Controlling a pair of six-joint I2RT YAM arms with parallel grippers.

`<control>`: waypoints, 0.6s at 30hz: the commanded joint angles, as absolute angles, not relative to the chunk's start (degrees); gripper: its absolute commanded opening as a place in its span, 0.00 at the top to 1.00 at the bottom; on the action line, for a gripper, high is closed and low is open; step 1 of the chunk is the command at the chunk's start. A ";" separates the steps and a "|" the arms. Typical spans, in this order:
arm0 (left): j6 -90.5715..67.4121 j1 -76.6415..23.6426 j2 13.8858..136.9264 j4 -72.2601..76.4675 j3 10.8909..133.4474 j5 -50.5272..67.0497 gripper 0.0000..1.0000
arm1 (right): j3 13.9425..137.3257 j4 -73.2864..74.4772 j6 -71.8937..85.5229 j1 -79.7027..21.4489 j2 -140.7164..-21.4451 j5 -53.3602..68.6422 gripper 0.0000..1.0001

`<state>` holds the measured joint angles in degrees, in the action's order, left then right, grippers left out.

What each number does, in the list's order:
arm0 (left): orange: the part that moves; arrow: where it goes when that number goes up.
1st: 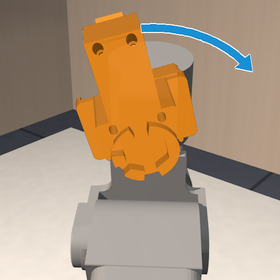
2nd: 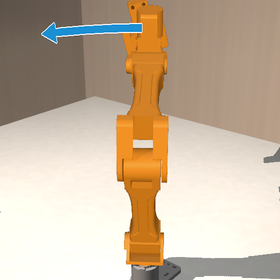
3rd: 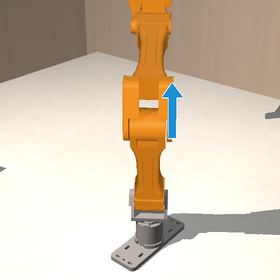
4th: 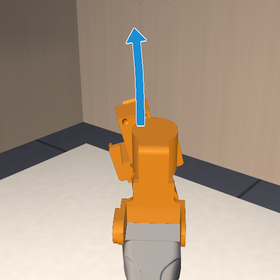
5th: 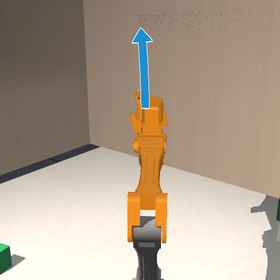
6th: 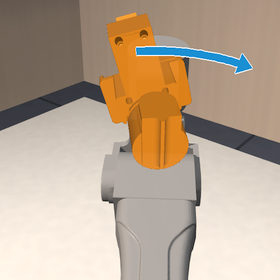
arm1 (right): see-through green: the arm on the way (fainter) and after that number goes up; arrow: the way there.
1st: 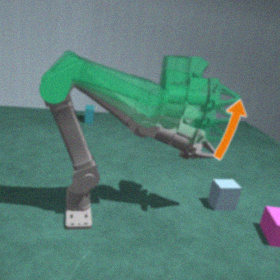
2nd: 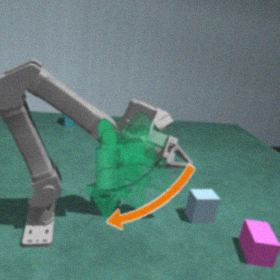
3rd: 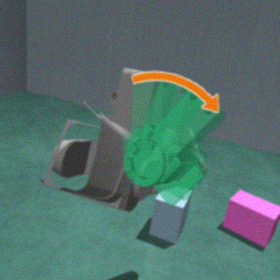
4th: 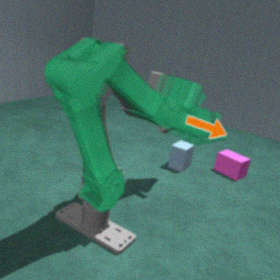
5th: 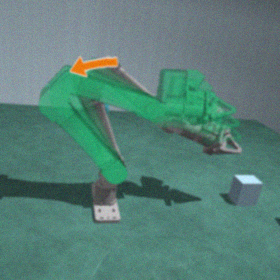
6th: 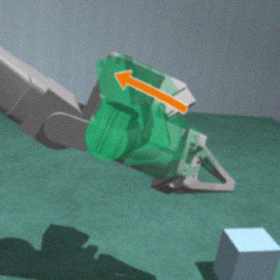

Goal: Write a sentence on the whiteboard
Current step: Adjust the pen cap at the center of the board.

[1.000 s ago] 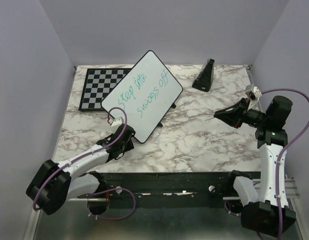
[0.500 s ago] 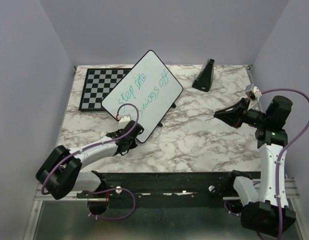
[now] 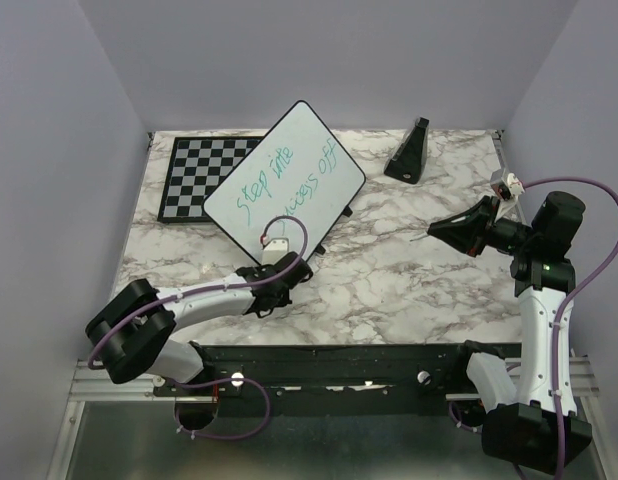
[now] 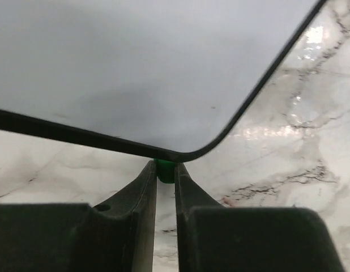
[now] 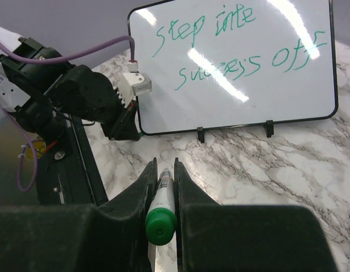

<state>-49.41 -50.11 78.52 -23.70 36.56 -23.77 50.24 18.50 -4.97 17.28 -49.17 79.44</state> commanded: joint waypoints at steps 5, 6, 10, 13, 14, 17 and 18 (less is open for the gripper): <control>-46.84 -58.35 88.32 -25.75 39.02 -13.19 0.85 | 50.01 18.46 -5.01 17.49 -48.95 81.39 0.99; -46.76 -60.36 89.55 -25.40 39.28 -12.40 0.85 | 50.01 18.54 -5.01 17.49 -48.87 81.30 0.99; -44.66 -64.42 92.63 -24.17 41.57 -11.08 0.85 | 50.01 18.54 -5.10 17.49 -48.96 81.39 0.99; -39.74 -65.13 95.88 -22.85 45.43 -10.29 0.85 | 50.01 18.54 -5.19 17.49 -49.04 81.30 0.99; -38.16 -65.21 96.67 -22.59 46.66 -10.20 0.85 | 50.01 18.63 -5.27 17.49 -49.04 81.21 0.99; -32.97 -65.21 99.57 -22.85 50.53 -11.33 0.84 | 50.01 18.63 -5.36 17.49 -49.13 80.95 0.99; -31.91 -65.21 100.28 -23.29 51.67 -11.77 0.80 | 50.01 18.72 -5.36 17.49 -49.22 80.95 0.99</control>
<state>-39.33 -64.93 94.08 -17.87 50.83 -16.56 50.24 18.52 -4.99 17.28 -49.17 79.48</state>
